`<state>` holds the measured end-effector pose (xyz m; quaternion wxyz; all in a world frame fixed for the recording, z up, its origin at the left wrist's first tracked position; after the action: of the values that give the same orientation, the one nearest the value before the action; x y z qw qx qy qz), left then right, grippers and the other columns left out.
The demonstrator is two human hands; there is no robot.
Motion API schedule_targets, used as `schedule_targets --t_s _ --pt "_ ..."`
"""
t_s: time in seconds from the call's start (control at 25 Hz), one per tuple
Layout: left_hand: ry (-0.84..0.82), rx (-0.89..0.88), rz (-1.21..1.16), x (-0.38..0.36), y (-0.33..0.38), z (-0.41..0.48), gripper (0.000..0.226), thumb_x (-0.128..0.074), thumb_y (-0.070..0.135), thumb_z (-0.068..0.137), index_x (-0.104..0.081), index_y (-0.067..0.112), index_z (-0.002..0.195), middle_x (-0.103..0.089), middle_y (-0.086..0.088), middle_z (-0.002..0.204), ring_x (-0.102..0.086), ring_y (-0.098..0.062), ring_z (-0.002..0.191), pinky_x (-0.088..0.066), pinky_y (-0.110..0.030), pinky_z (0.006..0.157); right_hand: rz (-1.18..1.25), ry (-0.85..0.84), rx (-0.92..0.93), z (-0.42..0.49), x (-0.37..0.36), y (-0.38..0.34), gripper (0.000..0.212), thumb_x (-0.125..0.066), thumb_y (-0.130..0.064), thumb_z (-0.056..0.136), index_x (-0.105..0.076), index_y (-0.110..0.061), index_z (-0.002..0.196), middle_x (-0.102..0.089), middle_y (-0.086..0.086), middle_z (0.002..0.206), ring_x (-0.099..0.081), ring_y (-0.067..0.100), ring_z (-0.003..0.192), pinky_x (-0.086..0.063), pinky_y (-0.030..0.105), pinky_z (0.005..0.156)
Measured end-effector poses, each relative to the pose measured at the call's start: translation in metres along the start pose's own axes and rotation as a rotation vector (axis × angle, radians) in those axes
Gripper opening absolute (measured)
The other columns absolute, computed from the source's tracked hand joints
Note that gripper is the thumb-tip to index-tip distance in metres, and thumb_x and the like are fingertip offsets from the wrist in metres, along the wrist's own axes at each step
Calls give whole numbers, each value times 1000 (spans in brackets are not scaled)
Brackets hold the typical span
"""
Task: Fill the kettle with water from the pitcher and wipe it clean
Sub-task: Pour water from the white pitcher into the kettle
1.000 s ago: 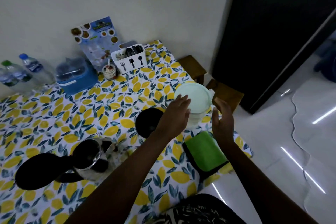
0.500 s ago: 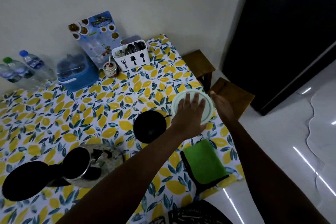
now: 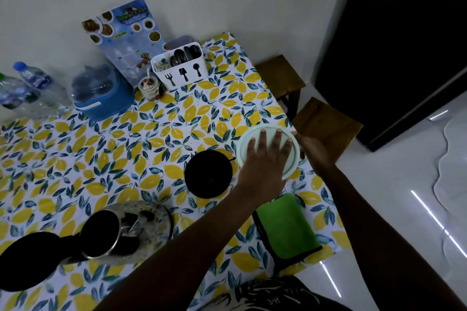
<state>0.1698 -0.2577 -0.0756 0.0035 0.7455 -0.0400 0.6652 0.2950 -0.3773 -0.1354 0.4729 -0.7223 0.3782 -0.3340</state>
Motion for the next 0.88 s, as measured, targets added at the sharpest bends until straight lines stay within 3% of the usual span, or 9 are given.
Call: schedule_targets --t_s 0.08,0.16,0.28,0.4,0.56,0.68,0.8,0.88 --pt "-4 -1 3 1 1 -1 85 -56 50 83 -20 10 150 -16 -22 159 -15 -52 142 -19 -65 113 94 28 -33 -4 -5 2 43 -57 -42 89 -69 -1 90 -53 3 59 -43 9 51 -31 26 51" --pt "-23 -19 19 6 -1 -4 85 -57 48 83 -20 11 150 -17 -21 159 -17 -53 142 -19 -64 112 177 18 -40 -11 -8 7 39 -59 -45 83 -72 -9 92 -47 13 71 -39 19 59 -26 32 54" --pt "-15 -55 -13 14 -8 -15 82 -59 42 85 -17 13 150 -14 -19 160 -15 -53 142 -19 -64 113 250 73 -51 -25 -15 8 26 -59 -39 83 -73 -19 75 -35 7 65 -30 14 55 -21 31 52" --pt "13 -40 -34 22 -9 -34 81 -60 41 85 -18 16 149 -17 -16 160 -18 -53 141 -23 -64 112 311 132 -75 -39 -21 1 26 -59 -33 82 -69 -20 62 -36 -1 58 -30 11 52 -23 28 49" --pt "37 13 -4 45 -13 -61 92 -63 50 82 -11 19 151 -9 -15 161 -10 -53 142 -18 -64 114 341 116 -11 -59 -38 -20 24 -60 -40 73 -69 -18 77 -34 4 65 -29 11 54 -23 25 47" --pt "71 72 -2 60 -21 -91 90 -60 46 87 -4 19 152 -3 -17 162 -4 -53 143 -14 -63 116 345 103 -6 -68 -61 -39 37 -67 -49 59 -59 -17 74 -32 6 65 -29 13 54 -23 26 47" --pt "116 142 -11 67 -37 -123 89 -61 45 87 -7 18 152 -8 -18 161 -8 -54 142 -15 -63 114 318 34 29 -81 -93 -60 26 -67 -42 72 -58 -20 62 -31 3 57 -28 13 47 -21 31 50" --pt "141 188 -26 68 -53 -146 88 -60 45 87 -8 16 152 -9 -19 161 -9 -55 142 -17 -64 114 288 -8 45 -90 -117 -73 30 -62 -32 86 -55 -17 61 -31 -1 50 -27 13 44 -20 32 51"
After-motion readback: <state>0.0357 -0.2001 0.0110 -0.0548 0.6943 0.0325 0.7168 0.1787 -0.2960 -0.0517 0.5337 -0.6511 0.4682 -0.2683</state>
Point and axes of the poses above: each hand's wrist, its own z-axis towards the middle knuckle, its own x-axis out of the back of the hand, y = z × x, the point moved 1 cm from there along z, towards the middle knuckle
